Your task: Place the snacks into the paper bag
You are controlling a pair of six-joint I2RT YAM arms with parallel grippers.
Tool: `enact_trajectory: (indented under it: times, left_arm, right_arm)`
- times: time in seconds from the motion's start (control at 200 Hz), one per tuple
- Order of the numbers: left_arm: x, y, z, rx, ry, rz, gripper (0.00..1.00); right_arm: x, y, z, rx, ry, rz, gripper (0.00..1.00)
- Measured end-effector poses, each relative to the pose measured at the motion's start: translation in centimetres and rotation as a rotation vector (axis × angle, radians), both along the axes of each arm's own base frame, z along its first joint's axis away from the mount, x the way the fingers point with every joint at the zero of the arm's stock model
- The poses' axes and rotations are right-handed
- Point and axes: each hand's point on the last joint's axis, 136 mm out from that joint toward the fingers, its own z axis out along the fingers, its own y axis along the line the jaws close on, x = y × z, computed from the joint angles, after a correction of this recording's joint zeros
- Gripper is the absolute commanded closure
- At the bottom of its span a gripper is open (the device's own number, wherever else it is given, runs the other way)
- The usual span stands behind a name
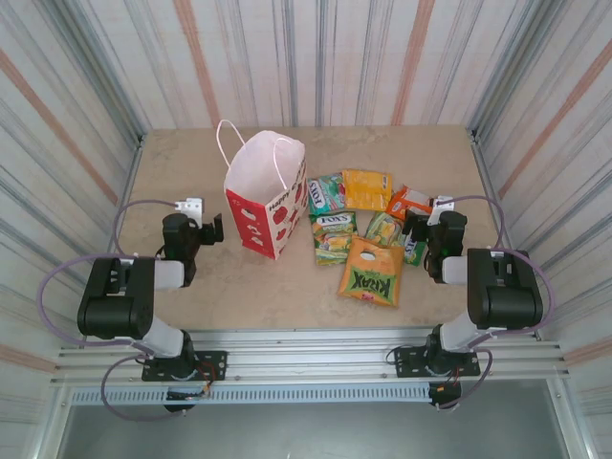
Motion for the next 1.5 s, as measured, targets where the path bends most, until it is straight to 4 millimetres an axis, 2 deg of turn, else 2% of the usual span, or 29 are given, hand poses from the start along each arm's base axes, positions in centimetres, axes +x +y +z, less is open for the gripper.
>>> enact_trajectory:
  times: [1.107, 1.208, 1.283, 1.393, 1.498]
  left_arm:
    - [-0.1, 0.4, 0.2, 0.008, 0.003, 0.02, 0.04]
    - [-0.6, 0.8, 2.0, 0.034, -0.021, 0.063, 0.04]
    - [-1.0, 0.0, 4.3, 0.049, -0.051, 0.065, 0.06]
    - [-1.2, -1.5, 9.3, 0.008, -0.097, 0.048, 0.12]
    - [-1.5, -1.6, 14.5, -0.051, -0.112, 0.066, 0.16]
  right_arm:
    - [0.3, 0.0, 0.1, 0.0, 0.032, -0.003, 0.01]
    - [1.0, 0.1, 2.2, 0.001, 0.039, 0.003, 0.01]
    - [1.7, 0.4, 5.1, 0.01, 0.039, 0.003, 0.01]
    - [3.0, 0.9, 10.1, 0.074, 0.059, -0.013, 0.01]
    - [3.4, 2.0, 14.8, 0.146, 0.061, -0.004, 0.01]
